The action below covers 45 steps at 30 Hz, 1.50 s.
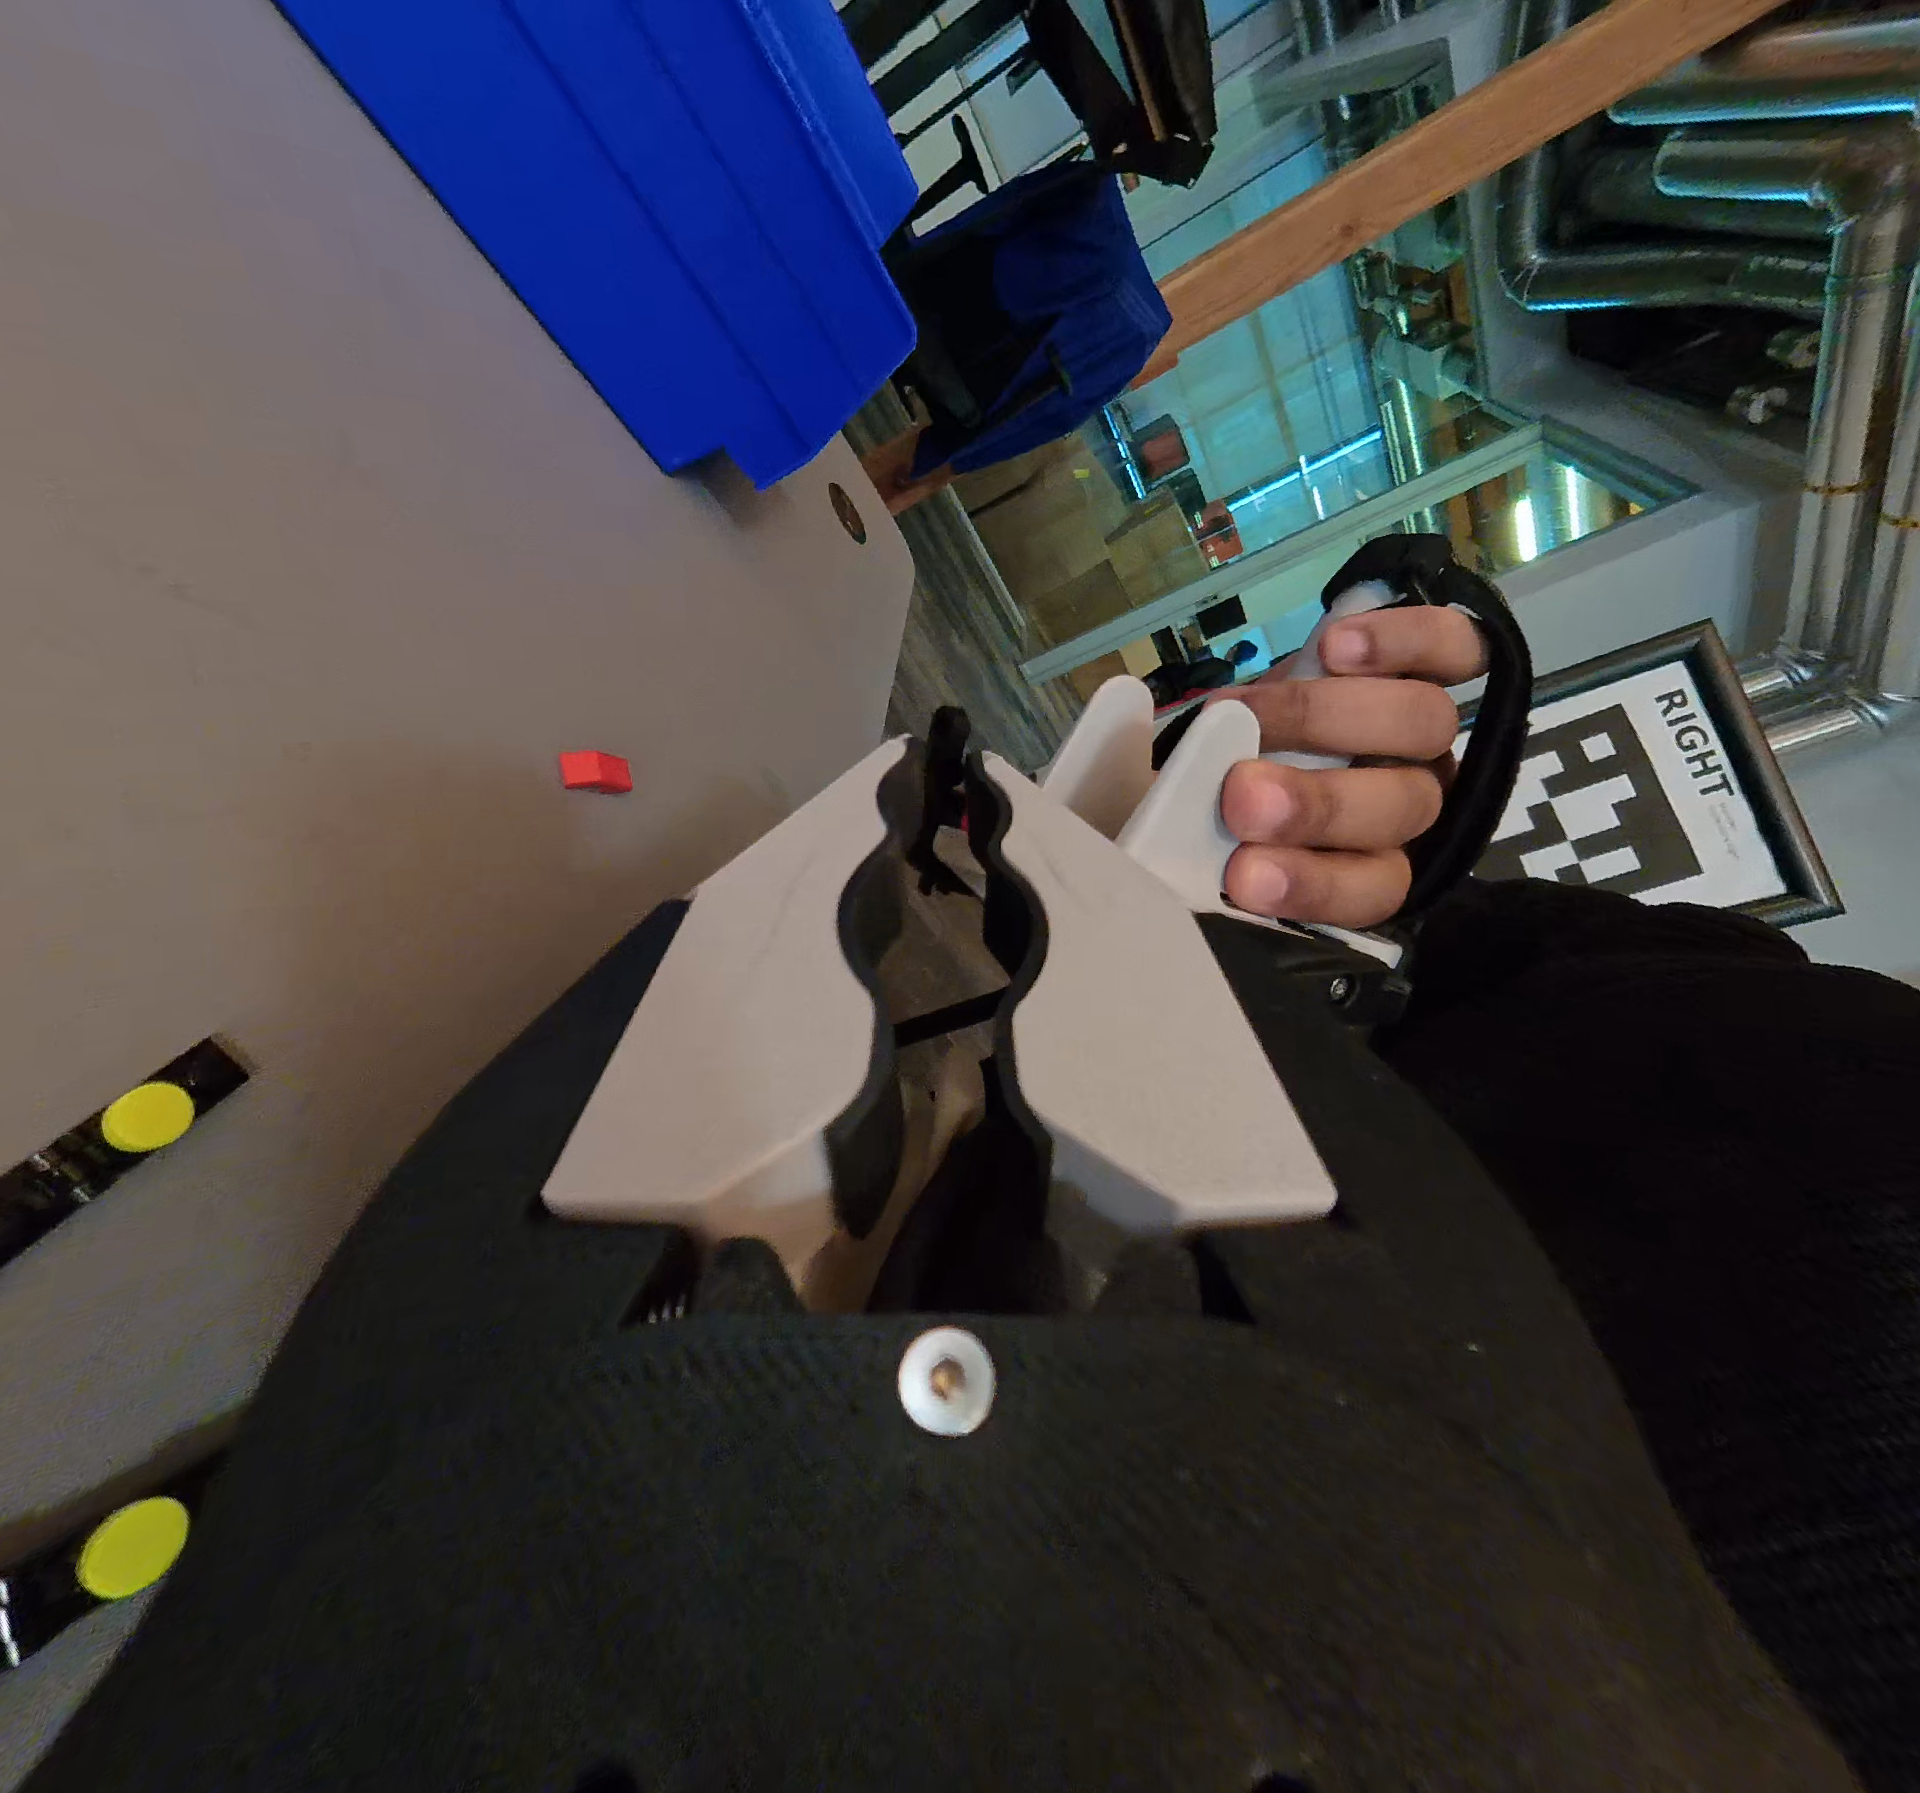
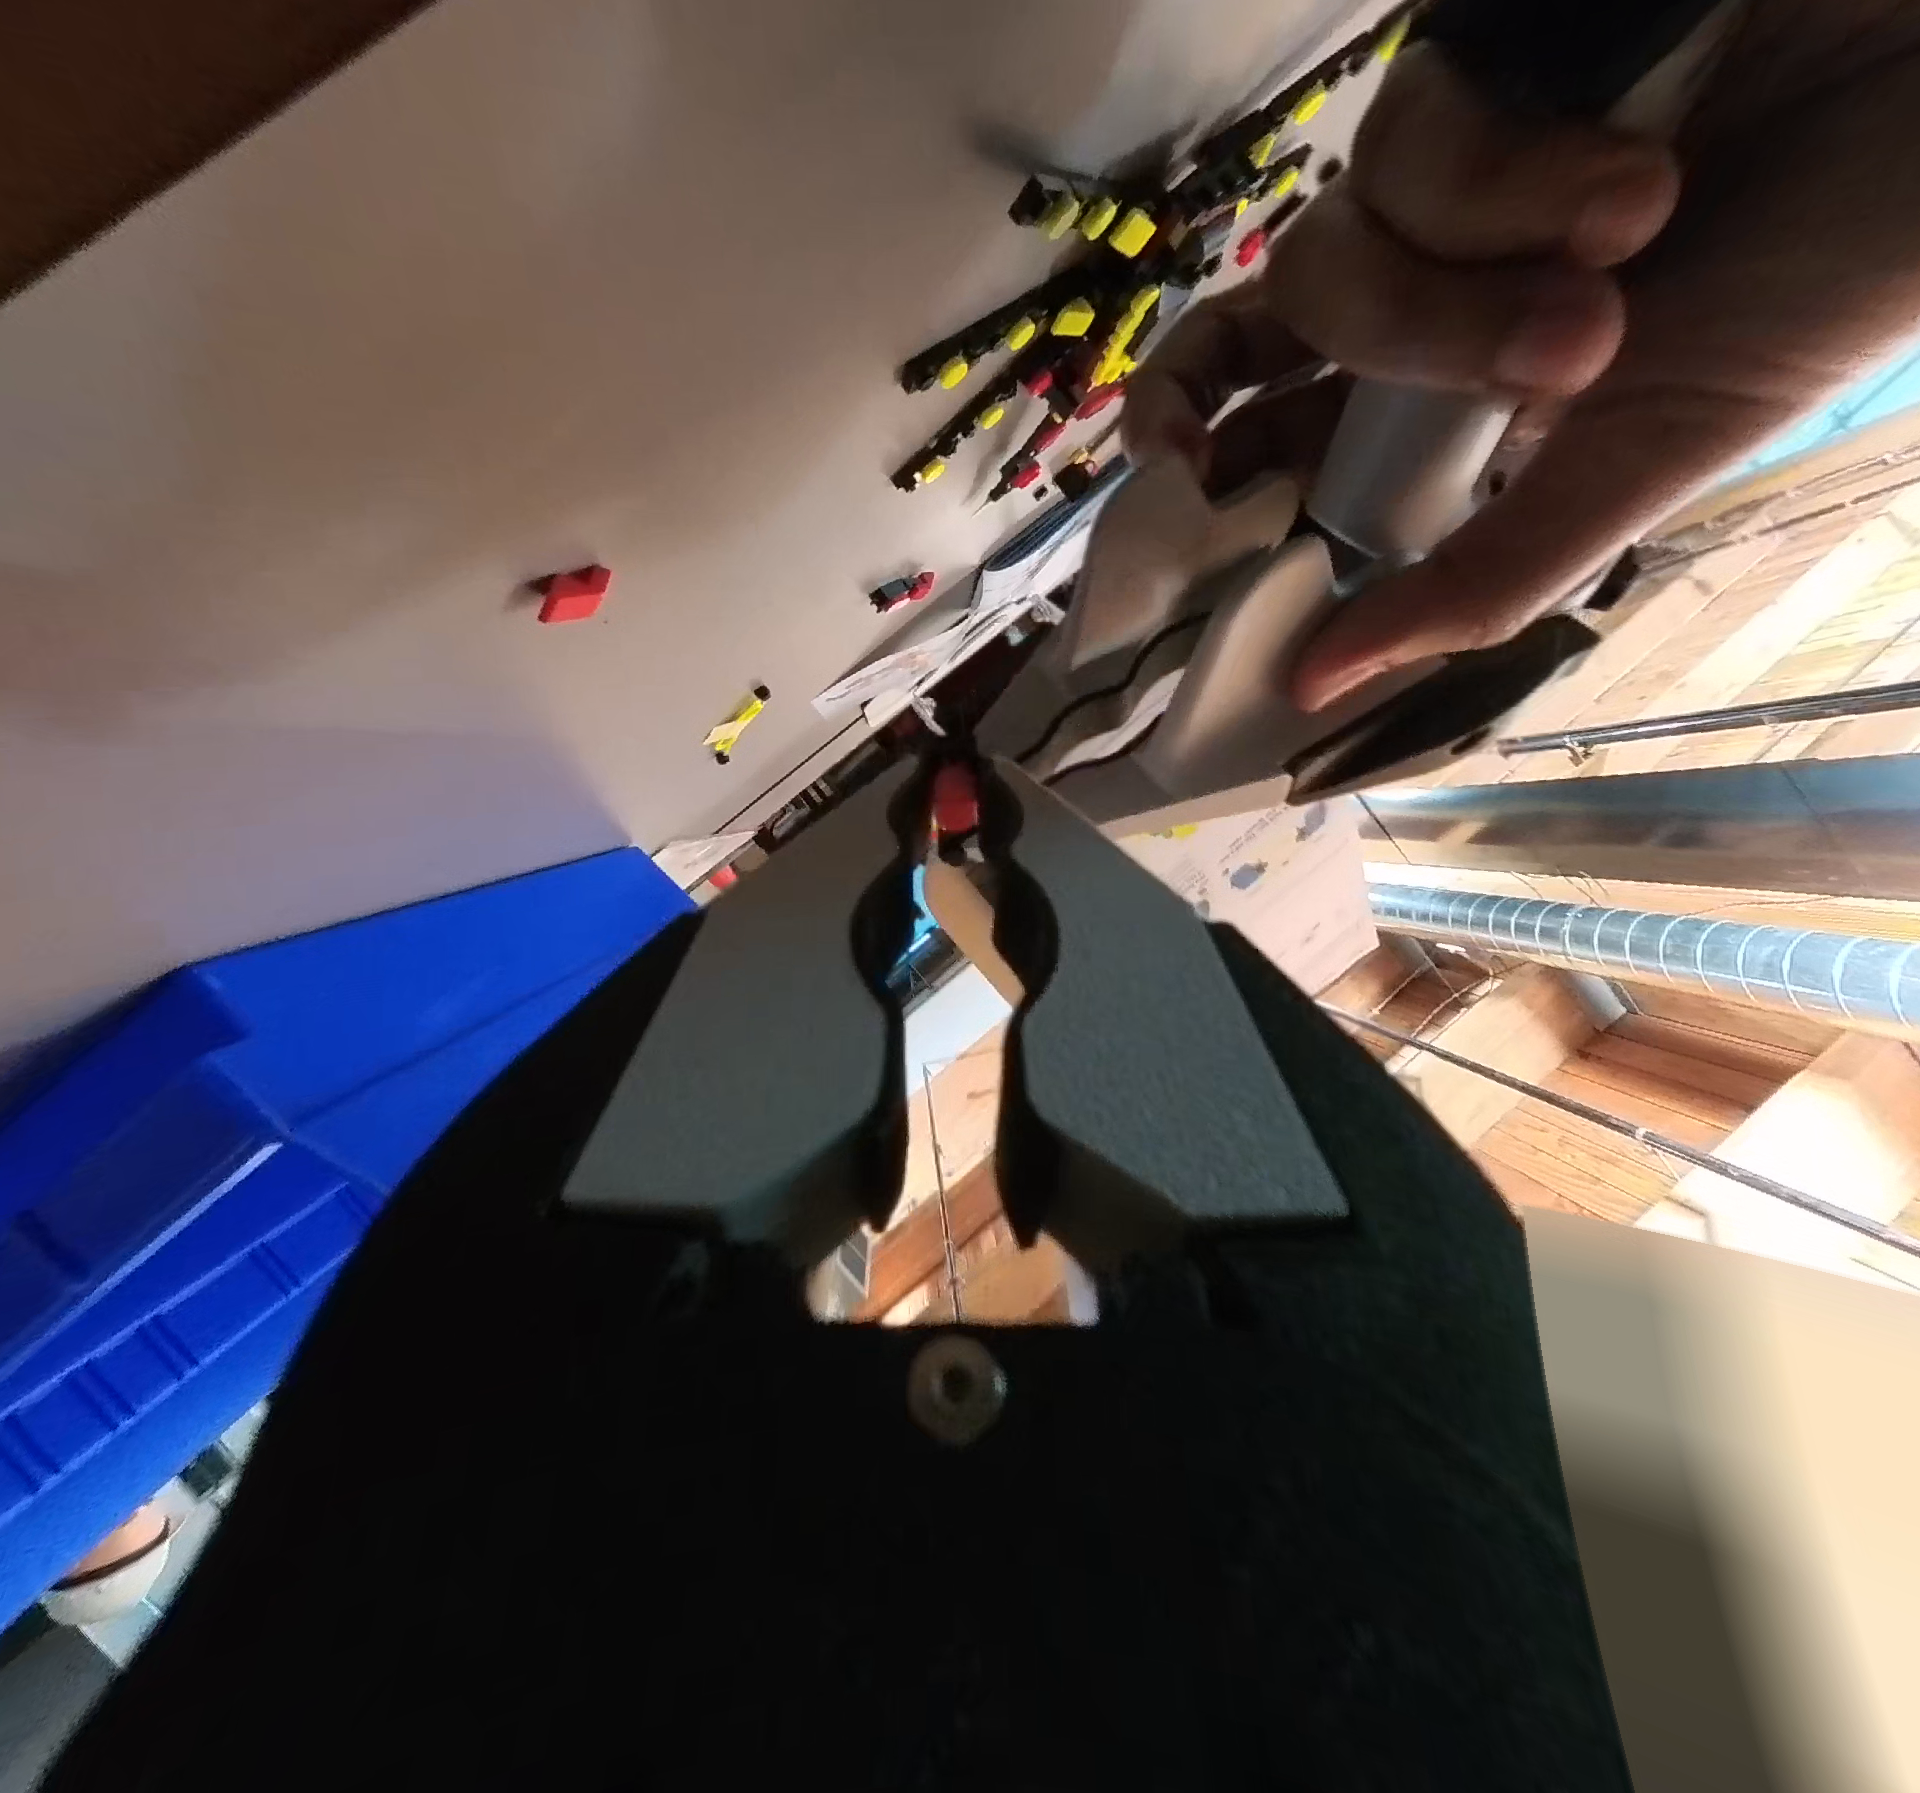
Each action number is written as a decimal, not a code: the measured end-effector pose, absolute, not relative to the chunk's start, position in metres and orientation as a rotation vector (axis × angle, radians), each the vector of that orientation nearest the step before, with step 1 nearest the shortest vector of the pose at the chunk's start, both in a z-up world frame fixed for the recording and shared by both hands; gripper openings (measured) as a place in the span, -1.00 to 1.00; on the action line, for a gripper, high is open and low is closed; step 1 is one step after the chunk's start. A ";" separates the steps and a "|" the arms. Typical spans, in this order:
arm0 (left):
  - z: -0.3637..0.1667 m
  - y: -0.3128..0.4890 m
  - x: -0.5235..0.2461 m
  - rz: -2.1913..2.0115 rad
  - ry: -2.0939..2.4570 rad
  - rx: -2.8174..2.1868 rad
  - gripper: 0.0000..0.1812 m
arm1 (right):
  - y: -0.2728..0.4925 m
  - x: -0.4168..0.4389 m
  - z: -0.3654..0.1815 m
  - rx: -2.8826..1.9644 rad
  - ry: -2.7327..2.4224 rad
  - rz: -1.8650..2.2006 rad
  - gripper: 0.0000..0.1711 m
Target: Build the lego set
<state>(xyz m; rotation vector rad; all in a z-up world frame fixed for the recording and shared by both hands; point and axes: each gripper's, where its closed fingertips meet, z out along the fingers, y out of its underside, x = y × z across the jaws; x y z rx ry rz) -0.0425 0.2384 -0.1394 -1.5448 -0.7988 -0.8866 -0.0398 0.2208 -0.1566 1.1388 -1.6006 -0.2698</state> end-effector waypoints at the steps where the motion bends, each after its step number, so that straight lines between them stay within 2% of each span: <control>1: -0.139 0.238 -0.043 -0.880 -0.796 -1.548 -0.94 | 0.221 -0.040 -0.156 1.137 -1.599 -0.265 -0.94; 11: -0.129 0.235 -0.047 -0.989 -0.812 -1.419 -0.97 | 0.219 -0.040 -0.146 1.026 -1.577 -0.195 -0.90; 14: -0.125 0.230 -0.055 -0.960 -0.824 -1.381 -1.00 | 0.221 -0.038 -0.145 0.908 -1.681 -0.056 -0.86; 17: -0.124 0.224 -0.061 -0.939 -0.820 -1.379 -1.00 | 0.228 -0.038 -0.142 0.739 -1.776 0.126 -0.92; 20: -0.127 0.222 -0.064 -0.932 -0.822 -1.386 -1.00 | 0.245 -0.051 -0.145 0.442 -1.896 0.330 -1.00; 24: -0.133 0.221 -0.064 -0.929 -0.824 -1.422 -1.00 | 0.265 -0.069 -0.174 -0.055 -2.152 0.616 -0.92; 30: -0.142 0.219 -0.065 -0.910 -0.825 -1.478 -1.00 | 0.266 -0.074 -0.185 -0.845 -2.270 1.139 -1.00; 33: -0.145 0.218 -0.066 -0.933 -0.834 -1.472 -1.00 | 0.270 -0.076 -0.197 -0.864 -2.304 1.080 -1.00; 42: -0.148 0.218 -0.066 -0.983 -0.850 -1.454 -1.00 | 0.258 -0.068 -0.226 -0.964 -2.473 1.068 -0.68; 45: -0.149 0.218 -0.067 -1.004 -0.861 -1.436 -1.00 | 0.257 -0.067 -0.232 -0.997 -2.500 1.073 -0.68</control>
